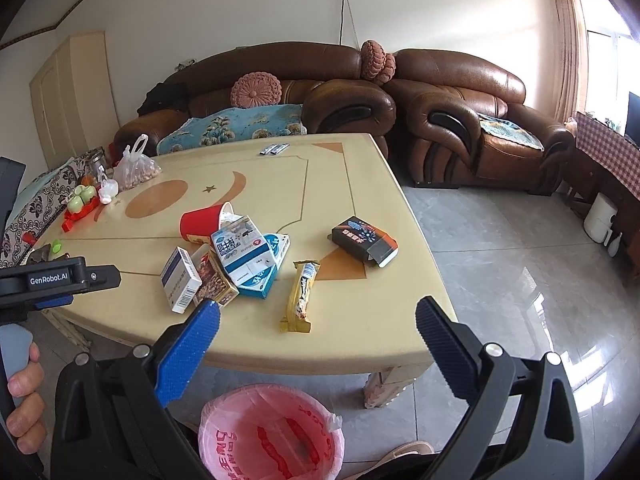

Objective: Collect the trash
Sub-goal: 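Reach the left tool to the white-blue medicine box while the right tool reaches the yellow snack wrapper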

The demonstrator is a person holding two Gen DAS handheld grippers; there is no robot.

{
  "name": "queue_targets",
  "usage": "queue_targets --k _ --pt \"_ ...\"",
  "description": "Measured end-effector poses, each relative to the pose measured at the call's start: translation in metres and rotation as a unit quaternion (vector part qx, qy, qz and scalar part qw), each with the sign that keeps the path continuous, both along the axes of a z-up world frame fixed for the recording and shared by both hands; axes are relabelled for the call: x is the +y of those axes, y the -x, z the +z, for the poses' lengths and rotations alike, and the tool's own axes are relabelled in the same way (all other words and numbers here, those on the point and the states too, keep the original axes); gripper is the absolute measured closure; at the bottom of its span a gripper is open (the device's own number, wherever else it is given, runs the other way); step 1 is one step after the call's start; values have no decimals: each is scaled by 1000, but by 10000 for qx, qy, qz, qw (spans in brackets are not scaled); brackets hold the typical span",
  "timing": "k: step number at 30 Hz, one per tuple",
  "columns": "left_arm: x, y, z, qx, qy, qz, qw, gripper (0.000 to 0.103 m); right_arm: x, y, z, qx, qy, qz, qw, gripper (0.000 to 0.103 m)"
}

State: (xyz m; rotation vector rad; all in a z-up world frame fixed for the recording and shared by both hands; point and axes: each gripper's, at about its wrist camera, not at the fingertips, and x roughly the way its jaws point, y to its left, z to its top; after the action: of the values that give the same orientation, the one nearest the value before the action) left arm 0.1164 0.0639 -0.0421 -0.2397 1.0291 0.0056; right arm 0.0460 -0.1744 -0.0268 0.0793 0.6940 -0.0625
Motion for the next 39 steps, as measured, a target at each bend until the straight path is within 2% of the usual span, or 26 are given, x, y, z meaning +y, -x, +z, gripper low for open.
queue_targets --k 14,39 --pt "8 -66 -25 492 324 314 9978 5 -10 -53 -22 261 -88 13 9996 7" --pt "22 -133 -83 1183 590 719 9886 5 3 -113 -81 863 -259 347 9953 7"
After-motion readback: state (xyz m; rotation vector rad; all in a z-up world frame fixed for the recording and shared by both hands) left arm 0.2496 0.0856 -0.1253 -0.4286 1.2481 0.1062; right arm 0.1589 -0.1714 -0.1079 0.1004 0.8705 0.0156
